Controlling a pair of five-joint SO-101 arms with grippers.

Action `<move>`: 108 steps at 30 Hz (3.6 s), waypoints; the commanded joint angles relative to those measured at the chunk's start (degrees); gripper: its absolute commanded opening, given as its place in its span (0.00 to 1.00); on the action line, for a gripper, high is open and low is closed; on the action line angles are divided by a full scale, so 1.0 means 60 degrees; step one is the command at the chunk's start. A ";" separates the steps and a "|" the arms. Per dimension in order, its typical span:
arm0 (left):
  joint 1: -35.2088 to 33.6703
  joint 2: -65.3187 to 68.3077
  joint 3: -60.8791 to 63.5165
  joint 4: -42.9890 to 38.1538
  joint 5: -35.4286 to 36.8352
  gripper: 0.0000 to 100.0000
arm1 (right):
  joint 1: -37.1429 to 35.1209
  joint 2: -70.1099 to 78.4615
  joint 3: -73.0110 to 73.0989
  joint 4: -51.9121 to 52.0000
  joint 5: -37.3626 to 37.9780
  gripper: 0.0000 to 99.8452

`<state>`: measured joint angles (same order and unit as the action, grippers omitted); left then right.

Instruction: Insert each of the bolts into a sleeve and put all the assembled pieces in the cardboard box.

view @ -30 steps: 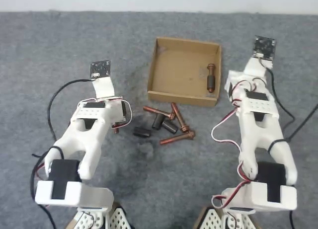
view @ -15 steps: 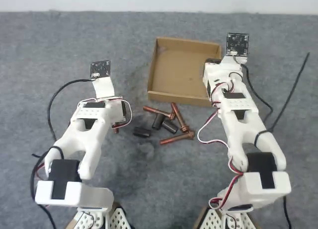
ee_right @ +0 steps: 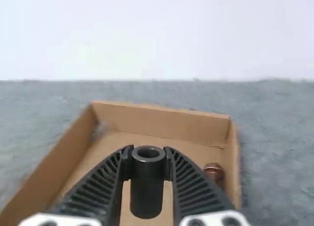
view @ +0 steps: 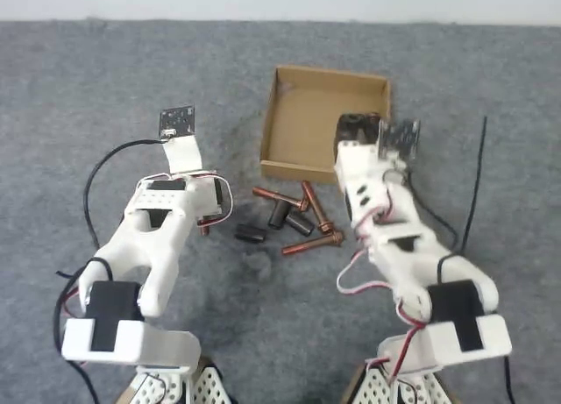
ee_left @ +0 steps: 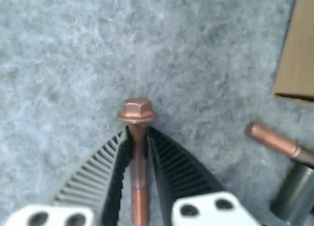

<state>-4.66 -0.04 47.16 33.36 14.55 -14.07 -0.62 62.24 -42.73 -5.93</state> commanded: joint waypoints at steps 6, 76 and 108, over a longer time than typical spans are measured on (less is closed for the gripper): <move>-0.0073 -0.0630 -0.0037 -0.0220 -0.0176 0.01 | -0.0667 -0.1897 0.2930 -0.2996 0.0176 0.02; 0.3912 -1.0593 0.6645 -0.7839 -0.0073 0.01 | -0.4095 -0.1824 0.5553 -0.3832 0.0161 0.02; 0.3619 -1.0593 0.5985 -0.5626 0.1348 0.01 | -0.4388 -0.1810 0.5553 -0.3788 0.0161 0.02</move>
<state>16.79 -61.23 87.60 -0.75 22.02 -40.09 -11.08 94.51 -65.58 -5.85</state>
